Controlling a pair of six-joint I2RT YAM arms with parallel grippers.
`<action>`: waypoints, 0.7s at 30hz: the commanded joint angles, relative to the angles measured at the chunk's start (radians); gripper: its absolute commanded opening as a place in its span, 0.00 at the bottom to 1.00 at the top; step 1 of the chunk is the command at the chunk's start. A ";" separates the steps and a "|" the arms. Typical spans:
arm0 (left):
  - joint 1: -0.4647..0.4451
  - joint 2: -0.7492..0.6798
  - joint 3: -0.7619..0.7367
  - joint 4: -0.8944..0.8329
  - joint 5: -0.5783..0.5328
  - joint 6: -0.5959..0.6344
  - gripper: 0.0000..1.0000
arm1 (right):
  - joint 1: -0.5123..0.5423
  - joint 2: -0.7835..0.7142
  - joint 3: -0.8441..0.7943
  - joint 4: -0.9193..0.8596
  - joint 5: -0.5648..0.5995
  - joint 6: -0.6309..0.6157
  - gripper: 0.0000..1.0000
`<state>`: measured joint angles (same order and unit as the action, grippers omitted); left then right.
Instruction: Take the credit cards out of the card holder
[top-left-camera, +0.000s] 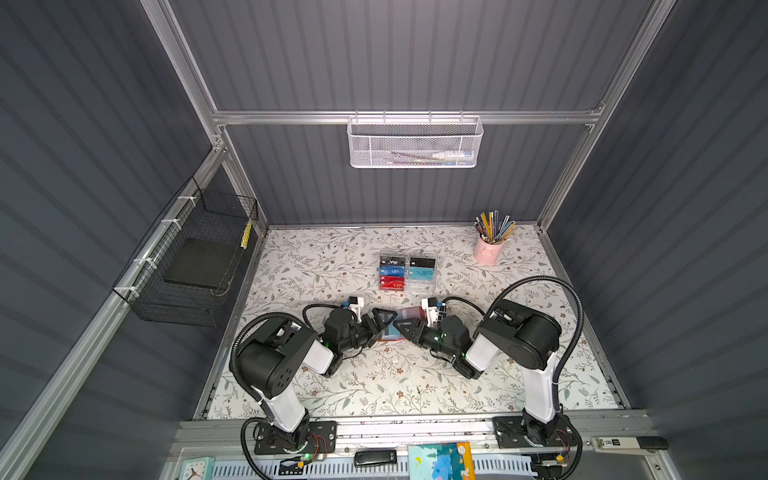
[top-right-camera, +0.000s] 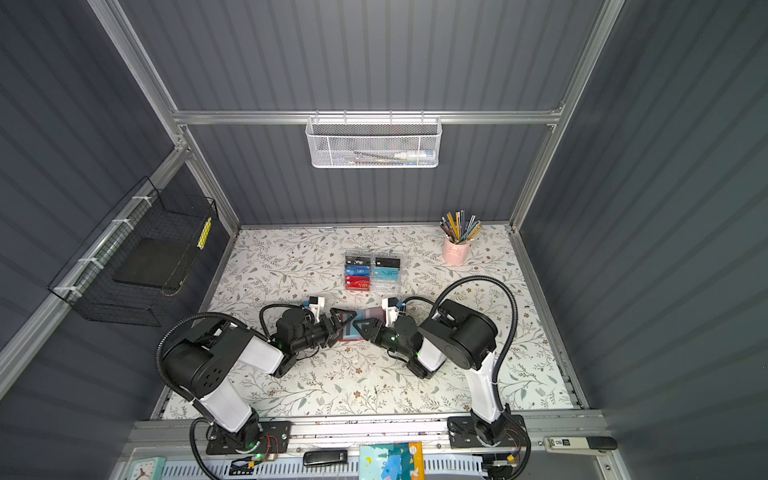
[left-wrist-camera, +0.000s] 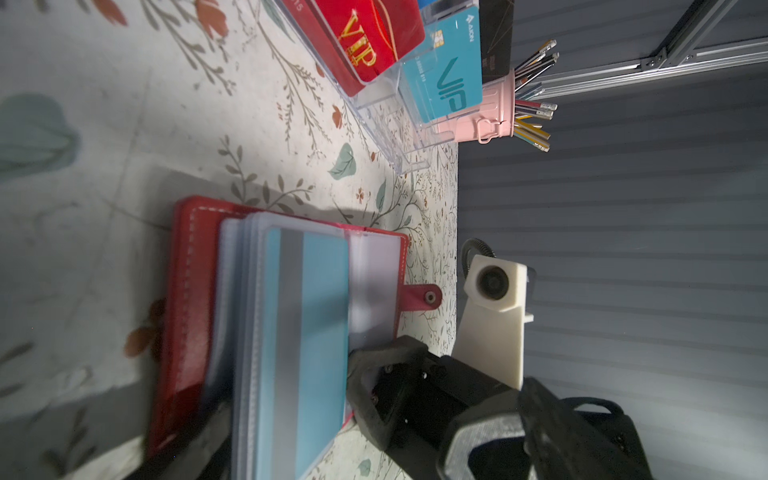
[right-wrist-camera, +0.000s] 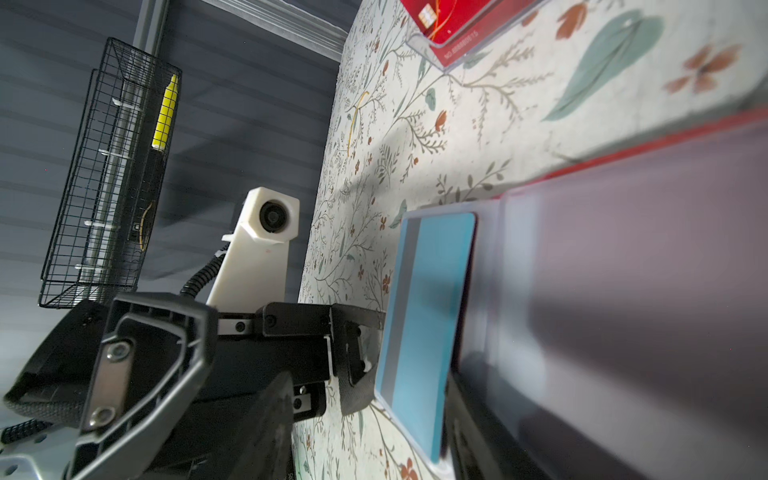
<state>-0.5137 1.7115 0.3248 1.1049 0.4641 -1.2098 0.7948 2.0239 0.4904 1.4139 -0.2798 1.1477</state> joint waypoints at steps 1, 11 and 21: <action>-0.020 0.043 -0.033 -0.146 -0.006 -0.013 1.00 | 0.019 0.010 0.015 0.065 -0.012 -0.008 0.59; -0.029 0.074 -0.036 -0.102 -0.013 -0.032 1.00 | 0.046 0.000 -0.015 0.039 0.005 -0.023 0.59; -0.029 0.072 -0.043 -0.094 -0.024 -0.035 1.00 | 0.053 -0.002 -0.044 0.065 -0.013 -0.026 0.59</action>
<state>-0.5297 1.7416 0.3176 1.1687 0.4484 -1.2331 0.8295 2.0239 0.4522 1.4445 -0.2451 1.1397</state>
